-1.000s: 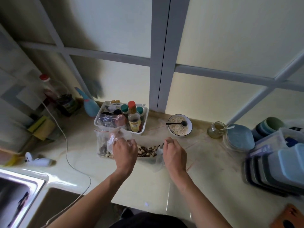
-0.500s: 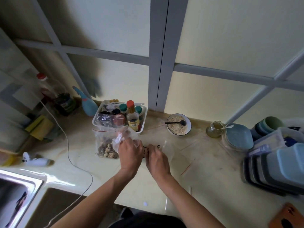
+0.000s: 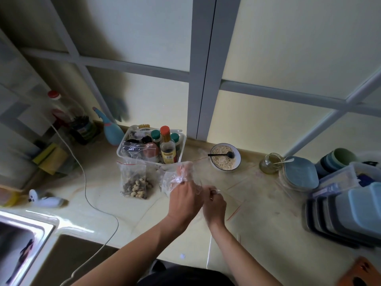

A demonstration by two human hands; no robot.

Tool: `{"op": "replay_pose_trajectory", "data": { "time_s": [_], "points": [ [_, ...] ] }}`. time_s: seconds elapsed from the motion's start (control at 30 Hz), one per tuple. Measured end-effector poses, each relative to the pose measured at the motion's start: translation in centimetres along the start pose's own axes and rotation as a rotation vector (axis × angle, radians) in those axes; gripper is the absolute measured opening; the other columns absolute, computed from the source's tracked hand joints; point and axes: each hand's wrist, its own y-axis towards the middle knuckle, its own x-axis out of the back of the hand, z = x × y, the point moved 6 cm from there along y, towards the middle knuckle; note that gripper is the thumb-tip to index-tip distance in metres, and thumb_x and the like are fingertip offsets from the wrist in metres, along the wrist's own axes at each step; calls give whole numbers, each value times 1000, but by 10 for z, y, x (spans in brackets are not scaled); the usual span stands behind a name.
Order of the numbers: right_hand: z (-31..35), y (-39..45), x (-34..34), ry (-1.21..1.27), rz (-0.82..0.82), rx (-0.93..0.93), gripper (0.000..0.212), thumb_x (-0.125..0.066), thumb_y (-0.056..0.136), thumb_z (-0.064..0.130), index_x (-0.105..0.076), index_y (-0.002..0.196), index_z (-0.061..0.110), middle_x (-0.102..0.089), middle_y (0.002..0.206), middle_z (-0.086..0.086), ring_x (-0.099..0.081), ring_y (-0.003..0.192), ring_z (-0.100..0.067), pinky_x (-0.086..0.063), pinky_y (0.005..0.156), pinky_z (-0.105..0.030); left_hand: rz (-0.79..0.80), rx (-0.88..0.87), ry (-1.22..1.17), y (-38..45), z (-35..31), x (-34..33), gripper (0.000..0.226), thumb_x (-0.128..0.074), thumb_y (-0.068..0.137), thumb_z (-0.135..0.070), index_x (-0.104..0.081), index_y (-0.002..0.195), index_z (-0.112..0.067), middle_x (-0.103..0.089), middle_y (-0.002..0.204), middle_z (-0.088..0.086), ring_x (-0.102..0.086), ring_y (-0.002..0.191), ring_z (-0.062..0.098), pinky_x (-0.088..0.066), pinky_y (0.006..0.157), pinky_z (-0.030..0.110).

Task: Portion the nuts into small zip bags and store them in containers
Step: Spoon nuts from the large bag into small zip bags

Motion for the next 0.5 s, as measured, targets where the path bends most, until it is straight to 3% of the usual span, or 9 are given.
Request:
{"op": "replay_pose_trajectory", "data": {
  "time_s": [0.1, 0.17, 0.23, 0.3, 0.4, 0.43, 0.5],
  "points": [
    [-6, 4, 6, 59, 31, -96, 56, -50, 105, 24, -54, 49, 27, -55, 41, 16, -57, 50, 2, -37, 55, -12, 26, 18, 31, -3, -3, -4, 43, -44, 81, -24, -61, 106, 6, -55, 47, 6, -49, 41, 31, -32, 41, 29],
    [-6, 5, 6, 130, 40, -125, 52, -51, 103, 19, -55, 51, 24, -58, 43, 18, -56, 47, 9, -38, 53, -8, -1, 4, 55, -3, -8, -1, 31, -40, 80, -28, -58, 70, -5, -48, 43, 7, -45, 37, 30, -23, 42, 26],
    [-6, 6, 4, 144, 27, -131, 51, -52, 103, 21, -57, 52, 25, -62, 48, 18, -58, 52, 8, -40, 58, -15, -50, -20, 80, -3, -14, 4, 33, -39, 81, -31, -47, 55, -12, -45, 41, 7, -43, 35, 29, -21, 42, 26],
    [-10, 6, 1, 104, 5, -142, 50, -51, 102, 27, -58, 53, 28, -66, 57, 12, -61, 64, -7, -39, 67, -28, -37, -76, 85, -8, -20, 4, 32, -41, 82, -30, -49, 58, -11, -46, 42, 8, -44, 35, 31, -25, 36, 26],
    [-19, 6, -4, 74, 31, -184, 46, -51, 101, 28, -59, 56, 28, -74, 76, 4, -59, 73, -22, -35, 69, -29, 75, -171, 125, -21, -26, -9, 35, -38, 83, -32, -64, 80, -10, -52, 48, 6, -48, 37, 29, -25, 37, 25],
    [-21, 6, -6, 64, 56, -191, 45, -52, 101, 28, -60, 57, 26, -72, 73, 5, -61, 75, -25, -35, 68, -28, 111, -173, 140, -25, -26, -11, 39, -36, 83, -34, -68, 89, -11, -54, 50, 4, -50, 38, 28, -23, 40, 25],
    [-28, 7, -11, 74, 99, -228, 43, -52, 100, 27, -62, 59, 22, -67, 63, 8, -66, 76, -26, -37, 68, -29, 119, -174, 157, -24, -25, -12, 33, -42, 82, -31, -69, 85, -12, -54, 49, 2, -48, 37, 25, -20, 41, 24]
  ]
}}
